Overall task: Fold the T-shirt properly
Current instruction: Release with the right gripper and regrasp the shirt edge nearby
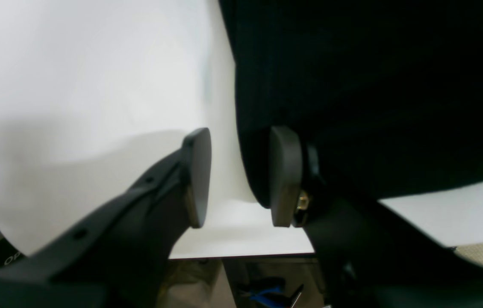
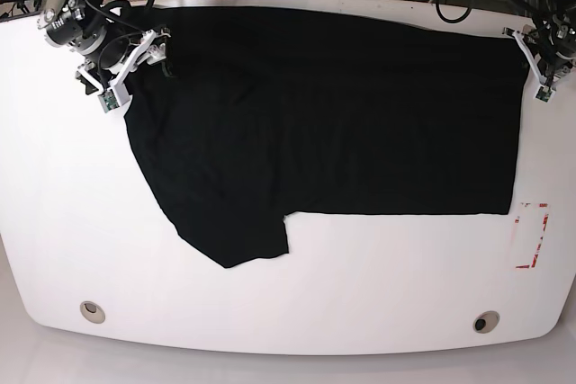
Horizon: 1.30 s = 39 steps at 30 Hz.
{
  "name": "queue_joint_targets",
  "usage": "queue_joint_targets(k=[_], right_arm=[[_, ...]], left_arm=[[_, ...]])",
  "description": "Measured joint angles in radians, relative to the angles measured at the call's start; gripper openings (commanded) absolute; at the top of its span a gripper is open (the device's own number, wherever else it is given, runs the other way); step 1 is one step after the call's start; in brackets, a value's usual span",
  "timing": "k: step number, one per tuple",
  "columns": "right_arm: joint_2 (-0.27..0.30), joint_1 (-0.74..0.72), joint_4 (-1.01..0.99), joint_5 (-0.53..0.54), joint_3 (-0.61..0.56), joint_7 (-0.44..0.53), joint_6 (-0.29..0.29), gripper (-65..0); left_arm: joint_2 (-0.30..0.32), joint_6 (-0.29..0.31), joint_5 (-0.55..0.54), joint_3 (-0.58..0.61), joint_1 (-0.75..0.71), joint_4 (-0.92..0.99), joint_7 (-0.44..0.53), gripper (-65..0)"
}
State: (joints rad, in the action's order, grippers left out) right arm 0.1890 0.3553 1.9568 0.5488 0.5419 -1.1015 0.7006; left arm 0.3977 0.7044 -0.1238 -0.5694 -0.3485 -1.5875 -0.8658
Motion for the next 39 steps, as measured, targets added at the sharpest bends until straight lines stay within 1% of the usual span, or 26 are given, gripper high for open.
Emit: queue_joint_targets(k=[2,5,9,12,14,17,22,23,26,30,33,37,39], right_arm=[[-0.02,-0.027,-0.036,-0.085,-0.005,-0.022,-0.005,-10.5],[-0.046,-0.059,-0.059,-0.15,-0.007,-0.026,-0.004,-10.5],[-0.063,-0.084,-0.071,-0.171,-0.013,-0.001,-0.004,-10.5],[-0.063,-0.083,-0.074,-0.18,-0.013,-0.01,-0.004,-11.9],[-0.063,-0.084,-0.077,-0.185,-0.012,-0.025,-0.004,-17.0],[-0.073,-0.093,-0.084,-0.188,-0.022,-0.017,-0.005,-23.8],[-0.09,-0.095,-0.137,-0.179,-0.041,-0.01,-0.003,-27.4],[-0.089,-0.093,-0.139,-0.18,-0.039,-0.01,-0.003,-29.2],[-0.089,-0.092,-0.14,-0.187,-0.038,-0.01,-0.003,-36.5],[-0.092,-0.093,-0.14,-0.179,-0.04,-0.01,-0.004,-49.0],[-0.092,-0.09,-0.139,-0.179,-0.04,-0.01,-0.003,-56.4],[-0.092,-0.09,-0.139,-0.179,-0.04,-0.01,-0.004,-65.0],[-0.092,-0.09,-0.139,-0.179,-0.04,-0.01,-0.004,-65.0]], left_arm=[[-0.001,0.0,0.001,0.0,0.0,0.0,-0.001,-43.9],[-0.002,0.0,0.0,0.0,0.002,0.0,0.001,-43.9],[0.004,0.0,0.0,0.0,-0.001,0.0,0.002,-44.2],[0.004,0.0,0.001,0.0,0.0,0.001,0.003,-44.2],[0.003,0.0,0.001,0.0,0.0,0.001,0.003,-44.2],[0.002,0.0,0.001,0.0,0.0,0.001,0.003,-44.2],[0.002,0.0,0.001,0.0,0.0,0.002,0.003,-44.2],[0.002,0.0,0.001,0.0,0.0,0.002,0.003,-44.2],[0.002,0.0,0.001,0.0,0.0,0.002,0.003,-44.2],[0.002,0.0,0.001,0.0,0.0,0.002,0.003,-44.2],[0.002,0.0,0.001,0.0,0.0,0.002,0.003,-44.2],[0.002,0.0,0.001,0.0,0.0,0.002,0.003,-44.2],[0.003,0.0,0.003,0.008,0.0,0.002,0.003,-44.2]])
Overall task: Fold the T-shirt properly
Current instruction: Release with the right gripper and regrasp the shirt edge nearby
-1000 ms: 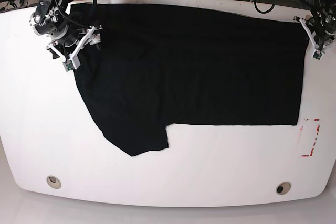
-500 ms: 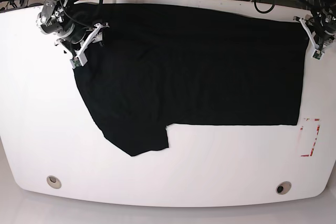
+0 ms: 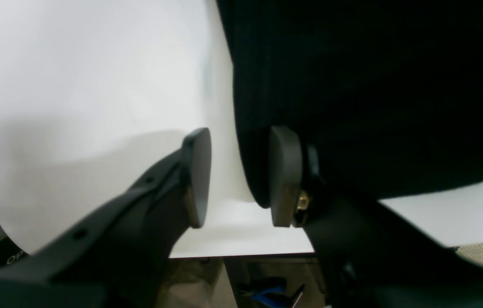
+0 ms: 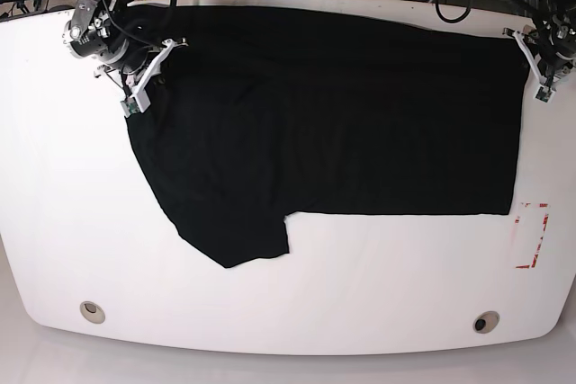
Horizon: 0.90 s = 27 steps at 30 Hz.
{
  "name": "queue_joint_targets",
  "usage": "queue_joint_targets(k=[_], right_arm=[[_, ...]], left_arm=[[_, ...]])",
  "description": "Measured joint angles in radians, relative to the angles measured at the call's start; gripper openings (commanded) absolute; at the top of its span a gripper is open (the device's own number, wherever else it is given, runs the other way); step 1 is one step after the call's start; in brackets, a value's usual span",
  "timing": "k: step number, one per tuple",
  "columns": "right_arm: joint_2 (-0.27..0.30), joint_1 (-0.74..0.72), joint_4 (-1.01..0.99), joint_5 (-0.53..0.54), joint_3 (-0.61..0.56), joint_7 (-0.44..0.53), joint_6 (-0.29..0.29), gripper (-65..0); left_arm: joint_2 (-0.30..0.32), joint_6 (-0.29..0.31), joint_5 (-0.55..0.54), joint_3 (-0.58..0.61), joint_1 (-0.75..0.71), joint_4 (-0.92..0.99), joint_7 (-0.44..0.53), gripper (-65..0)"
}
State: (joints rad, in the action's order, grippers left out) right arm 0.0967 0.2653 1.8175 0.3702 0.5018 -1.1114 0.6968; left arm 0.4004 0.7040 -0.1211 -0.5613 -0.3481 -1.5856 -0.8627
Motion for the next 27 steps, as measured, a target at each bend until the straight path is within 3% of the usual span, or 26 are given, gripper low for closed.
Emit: queue_joint_targets(k=[27], right_arm=[[0.005,-0.159,-0.031,-0.003,0.0,0.002,0.0,-64.2]], left_arm=[[0.002,-0.003,0.0,0.019,0.001,0.0,0.004,-44.2]])
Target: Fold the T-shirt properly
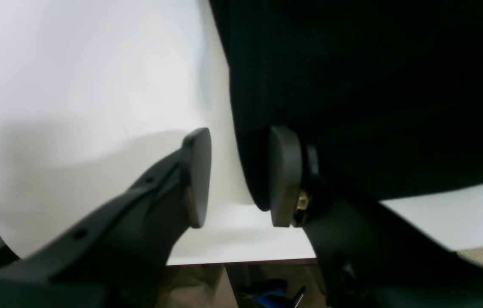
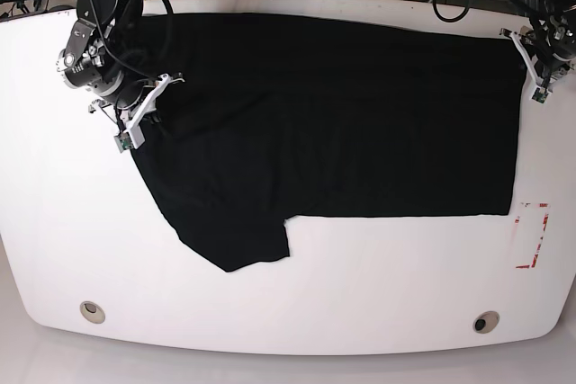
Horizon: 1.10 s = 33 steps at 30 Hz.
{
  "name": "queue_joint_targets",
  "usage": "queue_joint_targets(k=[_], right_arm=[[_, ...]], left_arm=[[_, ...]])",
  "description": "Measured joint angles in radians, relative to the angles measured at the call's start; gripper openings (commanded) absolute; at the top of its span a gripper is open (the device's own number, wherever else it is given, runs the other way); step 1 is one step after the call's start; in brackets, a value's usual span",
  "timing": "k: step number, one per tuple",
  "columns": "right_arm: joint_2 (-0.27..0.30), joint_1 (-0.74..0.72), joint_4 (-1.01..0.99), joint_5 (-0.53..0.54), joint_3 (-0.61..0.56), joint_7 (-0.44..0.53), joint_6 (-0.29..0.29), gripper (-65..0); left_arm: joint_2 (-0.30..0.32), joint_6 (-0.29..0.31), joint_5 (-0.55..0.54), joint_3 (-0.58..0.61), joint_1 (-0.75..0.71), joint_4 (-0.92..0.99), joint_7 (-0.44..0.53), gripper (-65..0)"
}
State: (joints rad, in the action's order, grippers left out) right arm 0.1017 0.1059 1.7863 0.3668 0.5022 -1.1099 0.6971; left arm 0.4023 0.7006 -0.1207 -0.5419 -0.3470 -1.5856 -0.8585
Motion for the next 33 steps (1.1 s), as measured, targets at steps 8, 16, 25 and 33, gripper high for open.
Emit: queue_joint_targets(k=[8,16,25,33], right_arm=[[0.043,-0.033,-0.105,0.0,-0.004,-0.001,0.0,-64.0],[0.081,-0.033,-0.085,0.003,0.007,-0.002,0.0,-30.3],[0.086,-0.037,-0.014,-0.001,0.007,-0.001,0.0,-11.9],[0.101,-0.109,-0.047,-0.003,0.007,0.007,-0.001,-11.9]], left_arm=[[0.0,0.0,-0.004,0.0,0.0,0.0,0.0,-44.2],[0.011,0.004,-0.011,-0.005,0.045,-0.053,-0.039,-40.0],[0.019,0.003,-0.007,-0.007,0.089,-0.135,-0.15,-27.4],[0.019,0.003,-0.008,-0.007,0.093,-0.233,-0.201,-27.4]])
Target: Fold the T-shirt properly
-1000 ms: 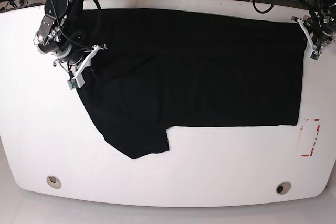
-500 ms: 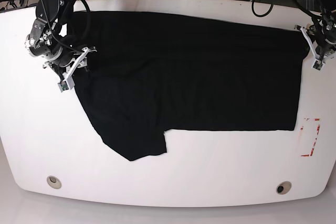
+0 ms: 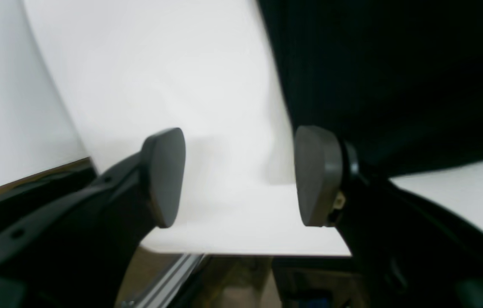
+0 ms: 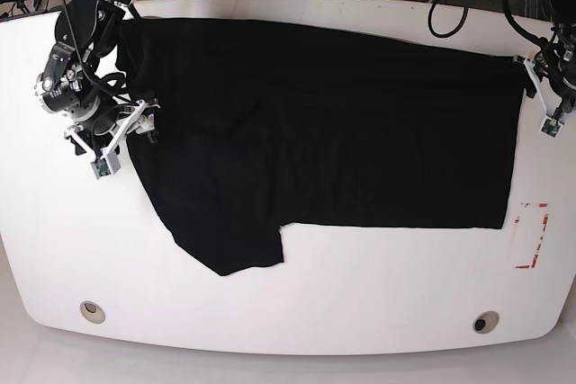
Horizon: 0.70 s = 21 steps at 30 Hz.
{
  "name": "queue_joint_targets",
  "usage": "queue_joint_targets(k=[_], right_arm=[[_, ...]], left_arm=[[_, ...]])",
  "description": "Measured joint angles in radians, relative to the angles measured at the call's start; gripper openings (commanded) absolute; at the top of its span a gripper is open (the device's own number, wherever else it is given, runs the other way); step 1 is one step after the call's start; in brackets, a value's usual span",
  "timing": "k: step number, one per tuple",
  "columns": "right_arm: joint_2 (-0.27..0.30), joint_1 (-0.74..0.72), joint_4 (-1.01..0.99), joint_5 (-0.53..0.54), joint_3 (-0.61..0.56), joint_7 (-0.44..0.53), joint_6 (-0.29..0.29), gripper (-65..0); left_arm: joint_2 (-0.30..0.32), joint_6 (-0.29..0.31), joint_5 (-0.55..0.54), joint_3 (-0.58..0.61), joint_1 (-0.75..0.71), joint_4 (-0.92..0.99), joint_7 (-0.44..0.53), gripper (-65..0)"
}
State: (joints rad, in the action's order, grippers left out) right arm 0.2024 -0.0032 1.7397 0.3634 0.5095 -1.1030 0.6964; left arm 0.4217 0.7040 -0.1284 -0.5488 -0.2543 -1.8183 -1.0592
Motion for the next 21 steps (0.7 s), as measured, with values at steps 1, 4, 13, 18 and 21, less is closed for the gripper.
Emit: queue_joint_targets(k=[1,4,13,18,21], right_arm=[[-0.001,-0.015,-0.023,0.0,-0.001,-0.001,0.001,-11.9],[-0.001,-0.068,-0.105,-0.052,-0.001,-0.005,0.002,-11.9],[-0.015,-0.225,-0.309,-0.188,-0.008,0.107,0.003,-11.9],[-0.007,-0.322,-0.509,-0.275,-0.005,0.19,-0.007,-11.9],[-0.005,-0.376,-0.62,-0.309,-0.006,0.278,-0.002,-11.9]], left_arm=[[0.0,0.0,0.0,-0.008,-0.001,-0.009,0.0,-27.4],[-0.003,0.0,-0.011,-0.059,0.006,-0.026,0.005,-27.8],[-0.031,-0.004,-0.005,-0.101,0.15,0.016,0.023,-27.8],[-0.035,-0.004,0.026,-0.056,0.129,0.095,-0.007,-27.9],[-0.041,-0.004,-0.002,-0.026,0.097,0.122,0.01,-27.9]])
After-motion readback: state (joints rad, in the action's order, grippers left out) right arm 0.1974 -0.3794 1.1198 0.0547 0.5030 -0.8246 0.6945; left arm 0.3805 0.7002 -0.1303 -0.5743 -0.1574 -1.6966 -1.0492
